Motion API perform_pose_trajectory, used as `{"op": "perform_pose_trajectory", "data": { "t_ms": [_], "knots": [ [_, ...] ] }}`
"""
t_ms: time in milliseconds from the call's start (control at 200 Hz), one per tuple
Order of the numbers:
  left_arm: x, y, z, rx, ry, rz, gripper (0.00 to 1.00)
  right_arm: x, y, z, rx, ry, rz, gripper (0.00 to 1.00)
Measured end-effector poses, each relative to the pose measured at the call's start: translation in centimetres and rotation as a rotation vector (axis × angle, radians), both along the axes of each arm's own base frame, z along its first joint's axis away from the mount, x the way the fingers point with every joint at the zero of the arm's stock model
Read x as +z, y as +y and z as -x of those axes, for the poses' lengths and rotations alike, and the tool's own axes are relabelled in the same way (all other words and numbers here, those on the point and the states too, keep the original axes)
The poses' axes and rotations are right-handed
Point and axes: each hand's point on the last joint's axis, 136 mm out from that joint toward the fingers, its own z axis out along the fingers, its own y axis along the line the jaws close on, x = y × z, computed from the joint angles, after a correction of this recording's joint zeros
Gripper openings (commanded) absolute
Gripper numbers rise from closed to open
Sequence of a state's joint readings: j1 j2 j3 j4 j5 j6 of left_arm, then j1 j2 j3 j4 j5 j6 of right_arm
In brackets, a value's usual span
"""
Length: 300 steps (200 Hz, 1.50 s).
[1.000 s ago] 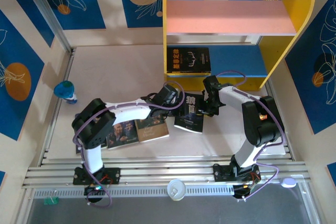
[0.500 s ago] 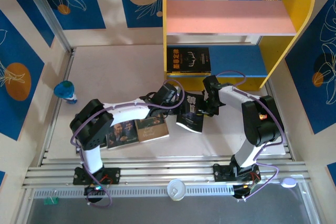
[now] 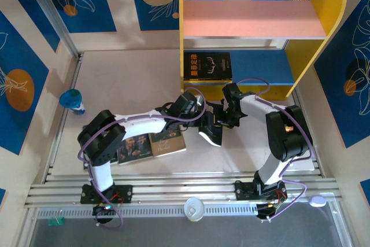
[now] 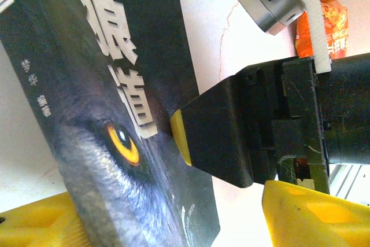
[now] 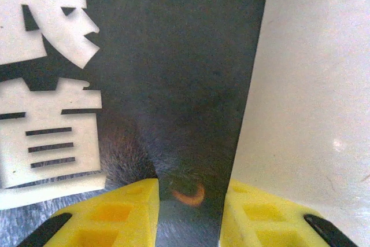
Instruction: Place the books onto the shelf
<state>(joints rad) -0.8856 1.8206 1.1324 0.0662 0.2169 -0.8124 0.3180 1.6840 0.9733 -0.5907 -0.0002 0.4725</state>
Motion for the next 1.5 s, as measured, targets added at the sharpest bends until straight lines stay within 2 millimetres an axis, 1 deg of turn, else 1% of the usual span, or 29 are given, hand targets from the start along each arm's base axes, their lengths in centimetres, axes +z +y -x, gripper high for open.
{"op": "perform_pose_trajectory", "data": {
  "t_ms": [155, 275, 400, 490, 675, 780, 1005, 1331, 1356, 1501],
  "knots": [
    [-0.4, 0.9, -0.3, 0.023, -0.003, -0.088, 0.64, 0.0, 0.2, 0.0, 0.002, -0.003, -0.01, 0.37],
    [-0.5, 1.4, -0.6, 0.035, -0.021, -0.141, 0.63, 0.2, 0.3, -0.1, 0.005, -0.017, -0.021, 0.38],
    [-1.0, 2.0, -0.6, 0.039, -0.024, -0.18, 0.63, 0.2, 0.1, 0.0, 0.002, -0.025, -0.03, 0.41],
    [-1.1, 2.2, -0.6, 0.045, -0.025, -0.191, 0.62, 0.2, -0.1, 0.1, -0.004, -0.027, -0.038, 0.43],
    [-0.8, 2.1, -0.8, 0.044, -0.038, -0.194, 0.6, 0.3, -0.3, 0.2, -0.008, -0.027, -0.041, 0.44],
    [-0.7, 2.1, -0.9, 0.04, -0.047, -0.196, 0.55, 0.4, -0.4, 0.2, -0.012, -0.03, -0.042, 0.46],
    [-0.7, 2.2, -1.0, 0.038, -0.06, -0.204, 0.36, 0.5, -0.5, 0.3, -0.014, -0.032, -0.042, 0.46],
    [-0.7, 2.2, -1.1, 0.033, -0.073, -0.211, 0.23, 0.7, -0.6, 0.3, -0.014, -0.037, -0.043, 0.47],
    [-0.7, 2.2, -1.2, 0.034, -0.073, -0.211, 0.21, 0.7, -0.6, 0.4, -0.014, -0.035, -0.043, 0.49],
    [-0.5, 2.2, -1.2, 0.032, -0.081, -0.212, 0.15, 1.1, -0.7, 0.4, -0.009, -0.044, -0.044, 0.52]
  ]
}}
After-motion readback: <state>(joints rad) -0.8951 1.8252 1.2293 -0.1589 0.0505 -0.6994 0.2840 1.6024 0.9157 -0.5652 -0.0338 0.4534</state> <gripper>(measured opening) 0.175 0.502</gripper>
